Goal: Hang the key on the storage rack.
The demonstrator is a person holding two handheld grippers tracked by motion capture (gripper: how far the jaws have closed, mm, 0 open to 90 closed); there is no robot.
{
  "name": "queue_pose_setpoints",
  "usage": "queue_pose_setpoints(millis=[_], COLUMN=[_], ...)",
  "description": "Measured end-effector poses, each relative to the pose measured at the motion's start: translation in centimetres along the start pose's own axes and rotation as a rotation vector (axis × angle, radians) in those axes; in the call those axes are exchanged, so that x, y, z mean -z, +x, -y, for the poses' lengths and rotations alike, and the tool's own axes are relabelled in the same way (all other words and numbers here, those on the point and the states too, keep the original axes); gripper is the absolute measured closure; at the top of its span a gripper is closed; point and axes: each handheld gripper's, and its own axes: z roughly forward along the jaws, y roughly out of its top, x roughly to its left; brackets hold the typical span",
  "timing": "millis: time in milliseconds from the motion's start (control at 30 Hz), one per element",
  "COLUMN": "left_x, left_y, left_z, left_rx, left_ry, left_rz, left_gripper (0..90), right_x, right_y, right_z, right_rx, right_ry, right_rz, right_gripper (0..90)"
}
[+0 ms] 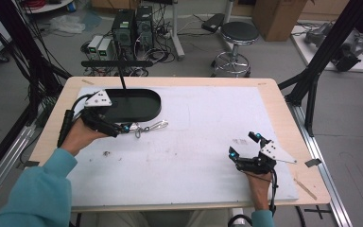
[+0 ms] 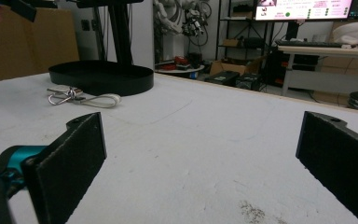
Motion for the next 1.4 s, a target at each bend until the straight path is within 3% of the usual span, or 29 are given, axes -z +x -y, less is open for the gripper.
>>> queue_pose_setpoints(millis=[300,400,533,633,867,1100,1400], left_x=[-3.1,-4.2,-5.5,-6.3,-8.0,-9.2,-10.5], left_y=[0.3,0.4,0.4,0.4,0.4,0.5,0.5], left_z=[-1.0,-1.3,-1.9,-2.1,-2.0,-1.5,-1.1], left_rx=[-0.014,-0.044,-0.066,-0.082,-0.085,-0.085,-0.099], left_ry=[0.125,0.181,0.217,0.246,0.303,0.359,0.444], left_rz=[0.096,0.111,0.135,0.159,0.151,0.146,0.123], left_gripper=[2.6,2.6,2.6,10.7,11.3,23.3,31.6], right_x=[0.0,0.0,0.0,0.0,0.0,0.0,0.0], right_y=[0.0,0.0,-0.1,0.0,-0.1,-0.1,-0.1], right_z=[0.0,0.0,0.0,0.0,0.0,0.0,0.0], right_rx=[0.002,0.002,0.006,0.011,0.006,0.004,0.007], right_ry=[-0.003,-0.005,-0.007,-0.006,-0.007,-0.009,-0.009], right_rz=[0.002,0.0,0.001,0.001,0.003,0.002,0.002], right_gripper=[0.8,0.8,0.8,0.8,0.8,0.8,0.8])
